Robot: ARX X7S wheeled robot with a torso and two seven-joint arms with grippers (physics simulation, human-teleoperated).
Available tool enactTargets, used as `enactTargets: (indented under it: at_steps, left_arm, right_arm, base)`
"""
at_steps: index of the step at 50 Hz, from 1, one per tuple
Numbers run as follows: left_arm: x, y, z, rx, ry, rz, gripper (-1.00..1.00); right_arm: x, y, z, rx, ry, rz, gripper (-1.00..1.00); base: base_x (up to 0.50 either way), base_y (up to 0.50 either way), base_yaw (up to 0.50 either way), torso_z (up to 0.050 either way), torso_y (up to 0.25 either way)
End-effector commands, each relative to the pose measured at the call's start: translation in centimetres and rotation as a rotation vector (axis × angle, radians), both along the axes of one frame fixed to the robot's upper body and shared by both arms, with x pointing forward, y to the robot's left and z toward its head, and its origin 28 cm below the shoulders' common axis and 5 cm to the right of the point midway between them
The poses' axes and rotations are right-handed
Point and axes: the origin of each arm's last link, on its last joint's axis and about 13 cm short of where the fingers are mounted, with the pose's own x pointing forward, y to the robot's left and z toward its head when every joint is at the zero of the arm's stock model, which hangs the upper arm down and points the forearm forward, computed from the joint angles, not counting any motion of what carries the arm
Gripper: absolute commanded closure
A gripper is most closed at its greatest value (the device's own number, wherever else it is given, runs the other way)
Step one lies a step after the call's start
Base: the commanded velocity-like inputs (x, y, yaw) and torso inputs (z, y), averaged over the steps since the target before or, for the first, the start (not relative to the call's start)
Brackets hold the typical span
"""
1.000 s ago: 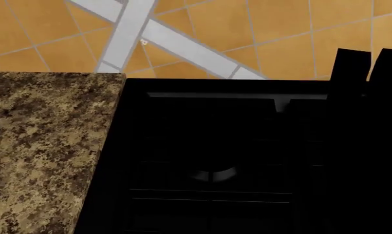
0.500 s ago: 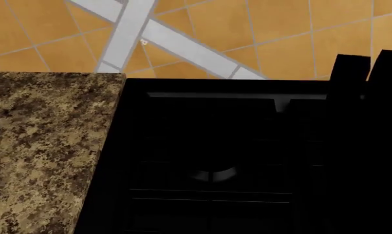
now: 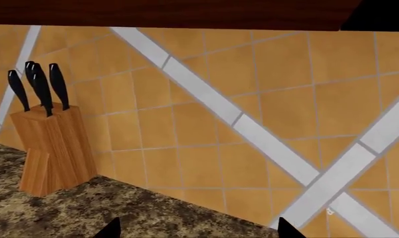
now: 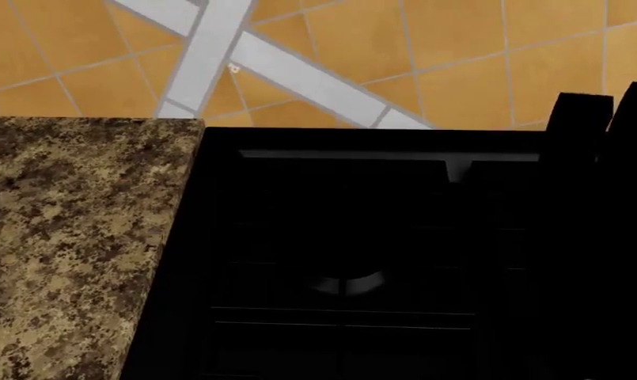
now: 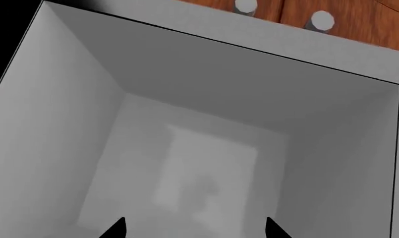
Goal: Pick the sweet potato from the counter and place it in the microwave.
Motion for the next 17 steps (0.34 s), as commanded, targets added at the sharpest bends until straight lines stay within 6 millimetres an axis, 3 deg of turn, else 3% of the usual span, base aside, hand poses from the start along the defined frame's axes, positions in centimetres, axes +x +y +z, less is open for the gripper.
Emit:
enactTargets:
  at_steps: [1,17]
  left_arm:
    - [-0.1,0.1,-0.1,0.0,0.002,0.002,-1.0]
    - [0.1,0.0,0.0,0.004,0.002,-0.001,-1.0]
  right_arm:
    - [-0.7,-0.6,-0.5,-0.002,0.016,0.02,-1.0]
    - [-1.3,-1.6,-1.1,-0.024,0.015,0.018,-1.0]
  base:
    - [0.0,0.0,0.0,0.0,0.0]
    - [0.0,0.0,0.0,0.0,0.0]
